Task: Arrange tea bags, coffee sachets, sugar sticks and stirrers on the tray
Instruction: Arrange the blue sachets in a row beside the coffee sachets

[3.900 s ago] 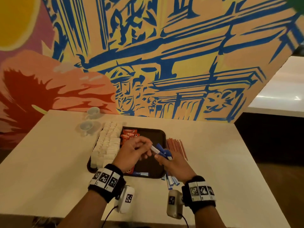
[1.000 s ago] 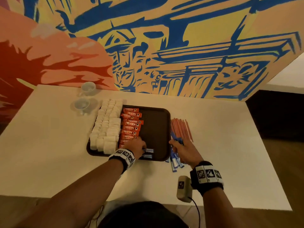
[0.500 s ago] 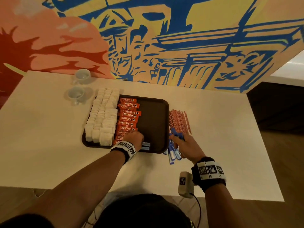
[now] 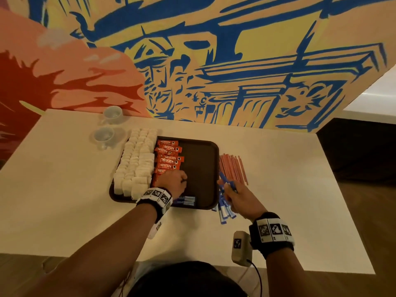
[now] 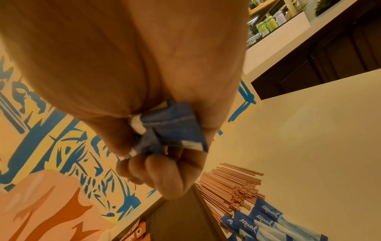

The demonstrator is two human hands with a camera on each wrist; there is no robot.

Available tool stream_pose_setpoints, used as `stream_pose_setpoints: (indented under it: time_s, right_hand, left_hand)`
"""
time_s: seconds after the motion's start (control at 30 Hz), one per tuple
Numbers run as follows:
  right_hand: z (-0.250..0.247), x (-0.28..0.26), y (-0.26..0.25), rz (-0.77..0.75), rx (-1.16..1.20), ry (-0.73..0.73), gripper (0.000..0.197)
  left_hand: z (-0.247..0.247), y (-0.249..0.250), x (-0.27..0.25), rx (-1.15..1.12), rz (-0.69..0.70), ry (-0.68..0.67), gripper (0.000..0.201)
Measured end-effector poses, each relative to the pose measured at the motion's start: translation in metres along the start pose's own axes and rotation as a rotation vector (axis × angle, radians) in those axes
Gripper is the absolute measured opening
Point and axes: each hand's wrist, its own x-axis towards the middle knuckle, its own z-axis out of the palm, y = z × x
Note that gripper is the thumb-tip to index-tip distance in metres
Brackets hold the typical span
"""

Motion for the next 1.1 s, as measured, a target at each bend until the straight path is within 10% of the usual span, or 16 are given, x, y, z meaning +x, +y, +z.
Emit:
stream_pose_setpoints:
  time_s: [0.3,0.77,1.1]
  right_hand:
    - [0.013,-0.017,-0.023,-0.218,-0.154,-0.046,0.035]
    - [0.043,-0.04,-0.042,-0.324,-0.225,-0.055,0.035]
    - [0.029,-0.05,-0.046,-0.294,0.032,0.135,0.015]
  left_hand:
    - [-0.071,0.027,-0.056,-0.682,-0.028,0.026,0.022]
    - [-0.076,0.047,-0.107,-0.811,0.057,-0.076,0.008]
    - [-0.095,0.033,-0.124,-0.895,0.056,0.094,0.016]
